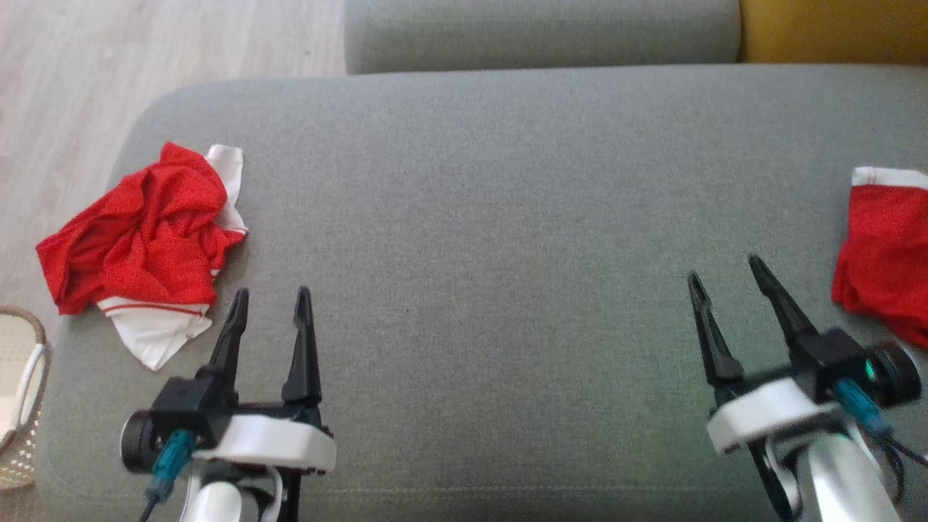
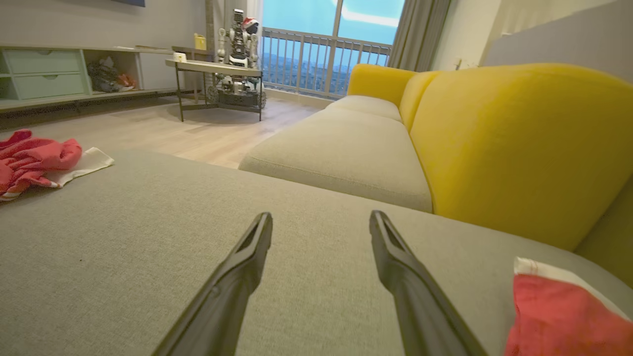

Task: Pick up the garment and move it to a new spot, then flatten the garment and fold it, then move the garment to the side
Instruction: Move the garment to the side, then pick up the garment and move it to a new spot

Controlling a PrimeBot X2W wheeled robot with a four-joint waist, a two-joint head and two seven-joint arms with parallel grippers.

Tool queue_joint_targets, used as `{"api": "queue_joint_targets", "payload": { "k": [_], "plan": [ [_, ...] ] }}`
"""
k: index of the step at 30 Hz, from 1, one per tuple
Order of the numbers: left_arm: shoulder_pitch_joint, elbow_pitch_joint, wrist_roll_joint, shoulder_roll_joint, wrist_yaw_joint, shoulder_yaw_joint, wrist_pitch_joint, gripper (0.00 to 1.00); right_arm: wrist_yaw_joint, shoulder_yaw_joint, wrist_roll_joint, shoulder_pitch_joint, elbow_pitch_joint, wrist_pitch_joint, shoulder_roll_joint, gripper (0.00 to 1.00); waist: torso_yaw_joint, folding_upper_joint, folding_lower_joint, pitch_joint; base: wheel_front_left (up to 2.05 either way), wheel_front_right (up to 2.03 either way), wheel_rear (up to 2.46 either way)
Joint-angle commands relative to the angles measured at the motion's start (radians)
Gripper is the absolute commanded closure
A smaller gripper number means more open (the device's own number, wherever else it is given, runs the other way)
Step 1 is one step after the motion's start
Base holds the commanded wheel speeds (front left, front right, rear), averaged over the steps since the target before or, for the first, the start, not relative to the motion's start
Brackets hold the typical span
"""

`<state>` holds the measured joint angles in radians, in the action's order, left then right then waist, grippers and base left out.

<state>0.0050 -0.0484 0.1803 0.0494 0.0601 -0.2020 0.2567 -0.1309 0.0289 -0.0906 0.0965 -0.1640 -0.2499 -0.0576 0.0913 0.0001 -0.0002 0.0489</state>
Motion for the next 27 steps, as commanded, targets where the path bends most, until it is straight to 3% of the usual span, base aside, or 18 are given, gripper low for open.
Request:
{"api": "queue_joint_targets", "payload": {
  "k": [1, 27],
  "plan": [
    [-0.018, 0.043, 0.004, 0.001, 0.014, 0.035, 0.005, 0.00, 0.000, -0.009, 0.034, 0.003, 0.046, -0.011, 0.007, 0.00, 0.010, -0.0001, 0.0002, -0.020, 0.00, 0.00, 0.00],
    [0.005, 0.047, 0.013, 0.001, 0.023, 0.019, 0.005, 0.00, 0.000, 0.012, 0.118, -0.061, 0.082, -0.012, 0.007, 0.00, 0.008, -0.0001, 0.0002, -0.024, 0.00, 0.00, 0.00]
  ]
}}
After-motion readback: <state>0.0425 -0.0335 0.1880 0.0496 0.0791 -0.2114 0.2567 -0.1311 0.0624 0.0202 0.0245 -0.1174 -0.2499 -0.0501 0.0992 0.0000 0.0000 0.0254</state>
